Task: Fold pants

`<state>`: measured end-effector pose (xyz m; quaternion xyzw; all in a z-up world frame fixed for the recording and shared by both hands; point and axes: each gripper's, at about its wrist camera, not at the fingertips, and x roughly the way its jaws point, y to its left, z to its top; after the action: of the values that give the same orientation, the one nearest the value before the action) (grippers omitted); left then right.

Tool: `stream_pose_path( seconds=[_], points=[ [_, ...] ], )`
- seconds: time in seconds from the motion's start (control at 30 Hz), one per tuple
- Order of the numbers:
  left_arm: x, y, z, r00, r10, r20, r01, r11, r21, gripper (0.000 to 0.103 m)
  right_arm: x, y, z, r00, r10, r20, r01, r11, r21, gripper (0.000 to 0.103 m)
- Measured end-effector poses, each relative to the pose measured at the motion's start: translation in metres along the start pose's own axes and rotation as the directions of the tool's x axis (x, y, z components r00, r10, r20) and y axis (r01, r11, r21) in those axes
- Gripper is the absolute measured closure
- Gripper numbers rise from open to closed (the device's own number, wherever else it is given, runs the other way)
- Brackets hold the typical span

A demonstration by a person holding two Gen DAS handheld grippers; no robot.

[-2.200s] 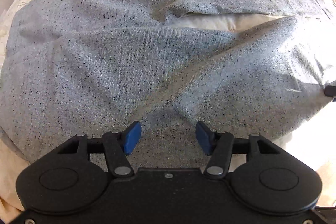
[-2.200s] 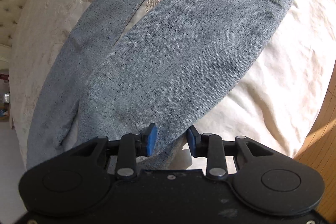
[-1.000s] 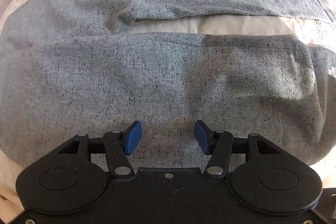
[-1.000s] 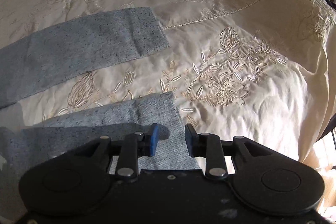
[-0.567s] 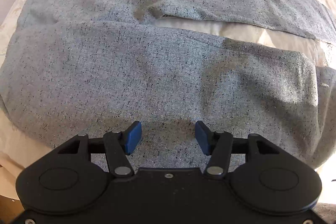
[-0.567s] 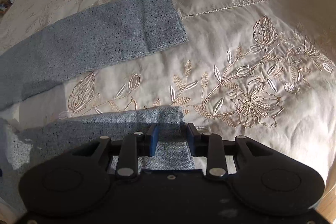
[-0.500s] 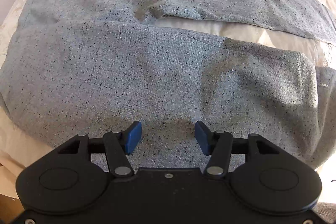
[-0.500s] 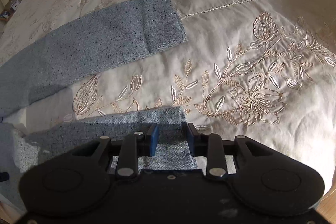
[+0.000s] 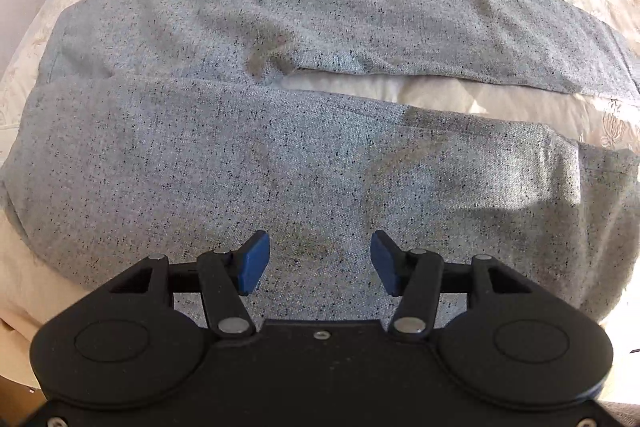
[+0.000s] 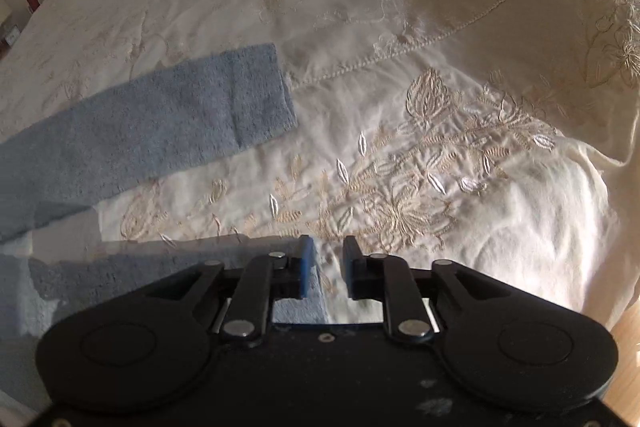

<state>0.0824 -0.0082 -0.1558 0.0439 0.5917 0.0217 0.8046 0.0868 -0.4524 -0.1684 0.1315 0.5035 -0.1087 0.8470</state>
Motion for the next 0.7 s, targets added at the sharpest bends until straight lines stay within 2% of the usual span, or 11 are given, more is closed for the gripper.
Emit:
stream_pose_path(
  seconds=[0.03,0.1,0.27,0.47,0.53,0.6,0.63,0.7],
  points=[
    [-0.002,0.000,0.001,1.000,0.003,0.005,-0.003,1.000,-0.003,0.043,0.002,0.001,0.010,1.000,0.023,0.018,-0.023,0.999,0.024,0.067],
    [-0.006,0.001,0.001,1.000,0.014,0.016,-0.014,1.000,-0.009,0.043,0.014,0.009,0.031,0.999,0.047,0.024,-0.049,0.997,0.059,0.067],
    [-0.023,0.009,0.000,0.997,0.051,0.056,-0.048,0.998,-0.047,0.043,0.060,0.029,0.073,0.997,0.079,-0.023,-0.077,0.993,0.095,0.067],
    [-0.033,0.025,0.002,0.993,0.082,0.079,-0.073,0.991,-0.114,0.043,0.102,0.036,0.088,0.993,0.029,-0.113,-0.017,0.995,0.102,0.066],
    [-0.033,0.030,0.003,0.993,0.095,0.076,-0.084,0.987,-0.138,0.043,0.103,0.034,0.088,0.995,0.042,-0.095,-0.029,0.991,0.132,0.066],
    [-0.033,0.036,0.004,0.992,0.098,0.074,-0.085,0.983,-0.162,0.043,0.100,0.035,0.088,0.996,0.062,-0.058,-0.053,0.988,0.147,0.079],
    [-0.033,0.038,0.005,0.992,0.099,0.072,-0.086,0.981,-0.173,0.043,0.096,0.040,0.088,0.997,0.053,-0.050,-0.047,0.993,0.112,0.096],
    [-0.032,0.042,0.005,0.992,0.106,0.069,-0.092,0.979,-0.184,0.043,0.088,0.055,0.090,1.000,0.008,-0.030,-0.009,1.000,-0.011,0.097]
  ],
)
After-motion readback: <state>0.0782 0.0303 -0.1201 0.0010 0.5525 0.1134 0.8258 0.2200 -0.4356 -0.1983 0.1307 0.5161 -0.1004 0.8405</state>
